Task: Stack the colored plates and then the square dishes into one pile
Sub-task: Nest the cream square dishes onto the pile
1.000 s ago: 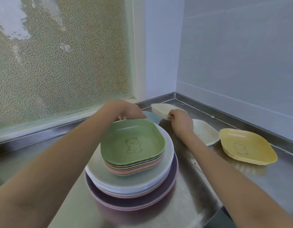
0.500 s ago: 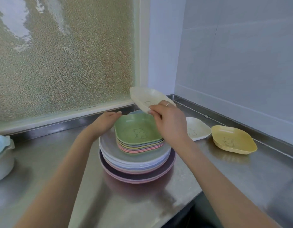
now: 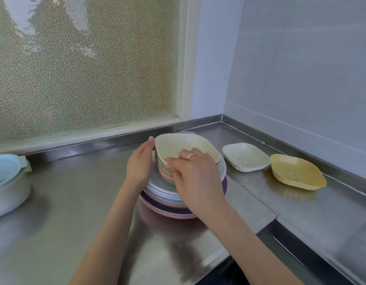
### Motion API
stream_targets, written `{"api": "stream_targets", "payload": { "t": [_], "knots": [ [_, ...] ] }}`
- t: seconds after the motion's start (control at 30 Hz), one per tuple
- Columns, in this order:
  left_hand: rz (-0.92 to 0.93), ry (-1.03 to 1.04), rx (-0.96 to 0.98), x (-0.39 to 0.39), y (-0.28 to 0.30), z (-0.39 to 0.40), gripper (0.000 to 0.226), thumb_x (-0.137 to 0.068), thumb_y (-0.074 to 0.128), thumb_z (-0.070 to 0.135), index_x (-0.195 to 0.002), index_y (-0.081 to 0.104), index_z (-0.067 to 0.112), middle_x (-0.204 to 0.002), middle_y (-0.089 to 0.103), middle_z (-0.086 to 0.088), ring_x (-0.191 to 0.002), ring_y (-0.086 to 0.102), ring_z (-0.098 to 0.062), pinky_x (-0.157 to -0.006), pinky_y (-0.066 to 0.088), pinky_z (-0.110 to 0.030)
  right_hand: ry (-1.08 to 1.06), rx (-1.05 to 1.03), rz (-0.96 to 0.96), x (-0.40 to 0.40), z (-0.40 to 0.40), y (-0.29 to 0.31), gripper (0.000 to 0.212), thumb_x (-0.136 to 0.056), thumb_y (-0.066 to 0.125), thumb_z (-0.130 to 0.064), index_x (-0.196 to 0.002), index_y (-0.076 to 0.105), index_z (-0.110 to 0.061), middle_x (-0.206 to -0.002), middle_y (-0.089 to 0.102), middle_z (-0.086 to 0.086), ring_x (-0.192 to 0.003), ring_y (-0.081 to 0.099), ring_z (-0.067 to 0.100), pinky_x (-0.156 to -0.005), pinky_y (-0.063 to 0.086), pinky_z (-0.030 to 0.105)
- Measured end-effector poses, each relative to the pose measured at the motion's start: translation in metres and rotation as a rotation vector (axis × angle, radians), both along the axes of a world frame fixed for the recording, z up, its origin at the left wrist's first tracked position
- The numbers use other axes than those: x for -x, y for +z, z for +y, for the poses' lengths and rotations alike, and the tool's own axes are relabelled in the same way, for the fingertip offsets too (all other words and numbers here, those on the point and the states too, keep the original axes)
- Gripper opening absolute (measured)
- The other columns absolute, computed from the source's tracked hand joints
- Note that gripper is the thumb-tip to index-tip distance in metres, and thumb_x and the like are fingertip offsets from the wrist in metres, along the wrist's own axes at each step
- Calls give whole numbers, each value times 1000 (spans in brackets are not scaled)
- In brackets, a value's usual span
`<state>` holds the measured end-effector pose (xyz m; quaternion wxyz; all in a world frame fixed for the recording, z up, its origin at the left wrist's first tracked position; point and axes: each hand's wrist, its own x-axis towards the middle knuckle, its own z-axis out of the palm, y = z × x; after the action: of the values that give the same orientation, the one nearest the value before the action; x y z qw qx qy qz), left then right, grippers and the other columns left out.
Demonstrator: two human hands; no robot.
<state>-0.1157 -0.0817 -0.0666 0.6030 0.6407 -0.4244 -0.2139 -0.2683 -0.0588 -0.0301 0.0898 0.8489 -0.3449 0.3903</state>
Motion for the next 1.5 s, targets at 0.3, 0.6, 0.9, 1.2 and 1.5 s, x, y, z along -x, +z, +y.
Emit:
{"api": "stream_targets", "payload": {
  "t": [0.3,0.6,0.9,1.2,1.5],
  "knots": [
    [2,-12,32,5,2,5,28,-100,39,40,-110,65,33,-113,59,15,-112,50,-3,-94,33,-25,106,-273,-1,-6,-3,7,21,-84,55,-21,-75,74,-18,-70,61,4,-72,52,28,-64,41,35],
    [-27,-20,-2,5,5,5,32,-93,40,42,-73,63,50,-85,64,32,-97,55,-8,-91,39,-32,126,-376,-31,-5,-3,10,20,-88,56,-24,-82,75,-22,-78,63,1,-79,55,24,-64,40,33],
    [-44,-64,40,1,-2,2,30,-91,39,41,-90,68,36,-92,69,21,-92,59,1,-93,42,-32,177,-391,-70,-1,-14,5,27,-90,54,-31,-71,69,-19,-71,60,-3,-68,52,14,-62,42,30],
    [35,-51,118,0,-7,4,28,-99,41,26,-107,69,25,-107,65,21,-99,55,18,-85,36,1,-375,-361,-413,77,-116,-30,29,-91,52,-20,-118,63,-18,-116,61,8,-95,60,26,-72,41,27],
    [-9,-39,137,-4,-11,1,32,-98,44,19,-116,70,21,-116,69,12,-116,58,-4,-101,41,-26,-712,-600,12,100,-150,-80,25,-88,47,-6,-93,68,-18,-101,66,10,-95,62,32,-68,48,32]
  ]
}}
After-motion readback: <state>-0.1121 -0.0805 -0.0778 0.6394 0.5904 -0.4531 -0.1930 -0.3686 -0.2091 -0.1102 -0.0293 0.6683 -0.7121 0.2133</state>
